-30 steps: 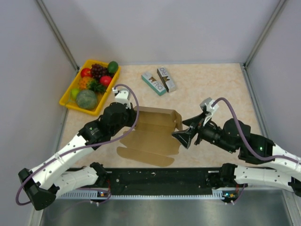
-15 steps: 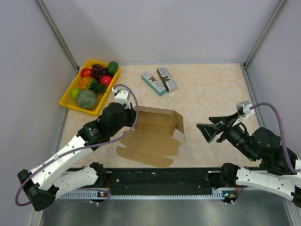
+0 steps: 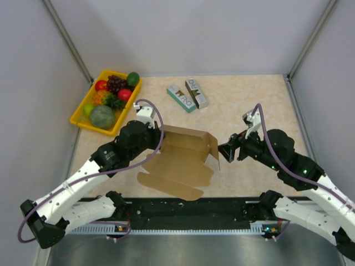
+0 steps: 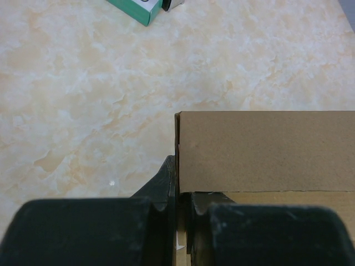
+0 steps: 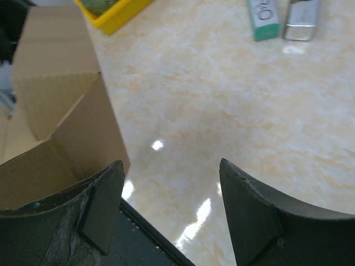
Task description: Fold the paper box
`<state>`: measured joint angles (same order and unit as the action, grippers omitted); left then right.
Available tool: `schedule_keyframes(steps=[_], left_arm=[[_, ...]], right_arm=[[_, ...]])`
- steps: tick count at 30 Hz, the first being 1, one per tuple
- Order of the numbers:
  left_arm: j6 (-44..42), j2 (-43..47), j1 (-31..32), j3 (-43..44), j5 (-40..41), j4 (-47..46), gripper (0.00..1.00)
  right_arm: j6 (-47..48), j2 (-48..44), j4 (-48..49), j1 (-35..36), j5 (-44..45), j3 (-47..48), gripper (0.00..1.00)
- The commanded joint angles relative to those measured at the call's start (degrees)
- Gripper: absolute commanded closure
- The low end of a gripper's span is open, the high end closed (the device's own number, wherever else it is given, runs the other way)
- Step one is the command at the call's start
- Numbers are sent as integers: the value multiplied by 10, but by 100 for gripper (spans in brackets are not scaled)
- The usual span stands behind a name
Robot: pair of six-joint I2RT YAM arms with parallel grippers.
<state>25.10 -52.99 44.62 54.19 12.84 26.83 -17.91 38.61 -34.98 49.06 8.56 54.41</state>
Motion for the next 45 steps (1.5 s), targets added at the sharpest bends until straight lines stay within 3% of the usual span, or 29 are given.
schedule_keyframes(steps=[1, 5, 13, 16, 22, 26, 37, 45], left_arm=[[-11, 16, -1, 2, -21, -38, 100], [-14, 16, -1, 2, -23, -41, 100], [-13, 19, -1, 3, -18, -39, 100], [-3, 17, -1, 4, -4, -32, 100], [17, 0, 0, 19, 41, -2, 100], [25, 1, 2, 21, 72, 9, 100], [21, 7, 4, 18, 95, 12, 100], [24, 3, 3, 18, 89, 6, 100]], right_arm=[[24, -8, 129, -41, -274, -25, 32], [3, 13, 192, -41, -337, -47, 37], [-26, 33, 211, -41, -290, -43, 37], [-42, 31, 212, -15, -236, -41, 41], [-33, 72, 150, 118, 6, 8, 50], [-39, 104, 120, 150, 115, 25, 48], [-49, 113, 108, 162, 127, 41, 36], [-44, 150, 111, 164, 164, 62, 40]])
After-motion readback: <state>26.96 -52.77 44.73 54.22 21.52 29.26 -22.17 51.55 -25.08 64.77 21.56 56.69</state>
